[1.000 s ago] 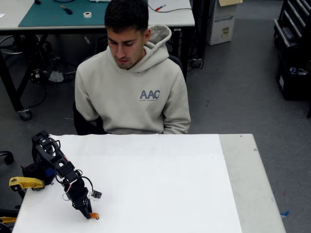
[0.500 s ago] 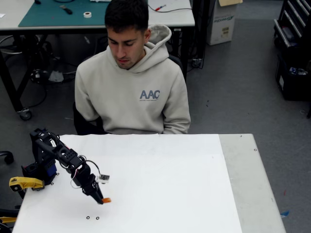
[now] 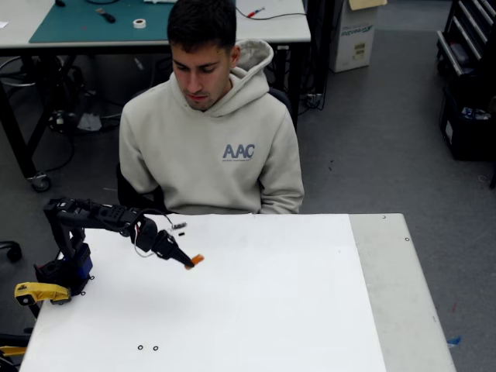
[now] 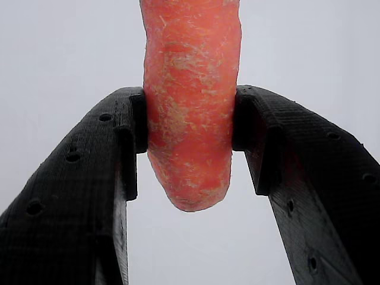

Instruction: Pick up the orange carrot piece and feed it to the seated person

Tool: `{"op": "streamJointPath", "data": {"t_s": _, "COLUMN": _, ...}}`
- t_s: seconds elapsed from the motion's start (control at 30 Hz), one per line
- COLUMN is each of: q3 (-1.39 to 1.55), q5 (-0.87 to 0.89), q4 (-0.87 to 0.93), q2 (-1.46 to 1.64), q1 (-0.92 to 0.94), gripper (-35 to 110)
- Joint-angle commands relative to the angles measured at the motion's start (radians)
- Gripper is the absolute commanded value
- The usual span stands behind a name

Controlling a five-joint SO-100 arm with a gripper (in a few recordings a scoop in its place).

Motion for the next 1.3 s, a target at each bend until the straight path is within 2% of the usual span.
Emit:
{"op": "streamJointPath", "data": {"t_s": 0.0, "q3": -0.086, "q5": -0.006, "q4": 0.006, "q2": 0.144, "q1": -0.067, "gripper": -2}}
{"op": "streamJointPath", "data": {"t_s": 0.47, "q3": -0.087, "q5": -0.023, "q4": 0.003, "q2": 0.239, "q1": -0.36, "gripper": -2}}
{"op": "streamJointPath", "data": {"t_s": 0.83, "q3": -0.087, "q5": -0.371, "q4": -0.005, "q2": 0.239, "q1": -0.525, "gripper": -2}}
{"op": "streamJointPath", "data": {"t_s": 1.07, "q3": -0.195, "q5": -0.428, "q4": -0.238, "q2": 0.209, "q1": -0.643, "gripper": -2}}
{"op": "streamJointPath", "data": {"t_s": 1.27, "q3": -0.311, "q5": -0.44, "q4": -0.434, "q2": 0.048, "q1": -0.681, "gripper": -2}}
